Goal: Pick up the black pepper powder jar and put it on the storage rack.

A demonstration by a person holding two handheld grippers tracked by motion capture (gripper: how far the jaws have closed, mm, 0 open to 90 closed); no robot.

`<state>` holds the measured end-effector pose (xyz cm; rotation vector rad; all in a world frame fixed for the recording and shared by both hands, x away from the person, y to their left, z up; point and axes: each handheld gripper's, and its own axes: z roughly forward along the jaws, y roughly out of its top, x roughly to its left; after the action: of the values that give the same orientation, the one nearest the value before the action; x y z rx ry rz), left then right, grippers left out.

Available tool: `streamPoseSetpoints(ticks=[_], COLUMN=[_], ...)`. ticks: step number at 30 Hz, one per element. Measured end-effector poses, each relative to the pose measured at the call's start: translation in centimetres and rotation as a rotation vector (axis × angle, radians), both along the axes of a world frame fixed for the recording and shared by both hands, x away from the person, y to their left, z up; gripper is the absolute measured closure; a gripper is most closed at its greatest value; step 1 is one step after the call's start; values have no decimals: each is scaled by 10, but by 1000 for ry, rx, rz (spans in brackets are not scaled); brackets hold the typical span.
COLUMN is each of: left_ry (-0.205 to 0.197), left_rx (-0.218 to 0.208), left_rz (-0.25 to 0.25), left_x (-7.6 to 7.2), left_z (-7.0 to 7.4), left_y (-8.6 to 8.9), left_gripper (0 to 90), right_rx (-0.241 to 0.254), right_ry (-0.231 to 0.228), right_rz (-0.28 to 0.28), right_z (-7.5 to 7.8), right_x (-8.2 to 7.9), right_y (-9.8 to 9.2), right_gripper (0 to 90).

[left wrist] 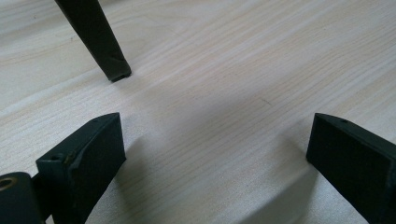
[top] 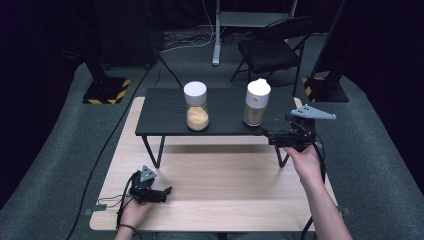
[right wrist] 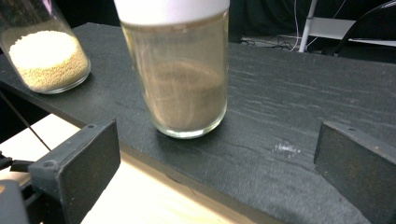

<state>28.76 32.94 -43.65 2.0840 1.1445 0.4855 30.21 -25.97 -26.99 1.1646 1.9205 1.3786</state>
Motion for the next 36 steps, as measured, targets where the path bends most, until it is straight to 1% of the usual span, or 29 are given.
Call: streamPoseSetpoints(ticks=[5,11,17,20,26,34,36], left_ry=[0,0,0,0,0,0,0], left_rx=[0,0,0,0,0,0,0], left_rz=[0,1,1,2,2,2,2], left_x=[0,0,0,0,0,0,0], left_z=[0,0,0,0,0,0,0], left_y=[0,0,0,0,0,0,0], left_gripper=[38,38,38,39,39,38,38], right_rx=[15,20,9,23,16,26,27], right_ry=[-3,-3,-2,-30,-46,-32,-21], right_rz=[0,-5,-9,-5,2,-3,-5], right_z=[-8,-15,-23,-32,-38,-46,-52], right_x=[-5,-11,-17,-22,-31,-36,-36], right_y=[-4,-11,-16,-21,-25,-30,-32], right_gripper=[0,0,0,0,2,3,4])
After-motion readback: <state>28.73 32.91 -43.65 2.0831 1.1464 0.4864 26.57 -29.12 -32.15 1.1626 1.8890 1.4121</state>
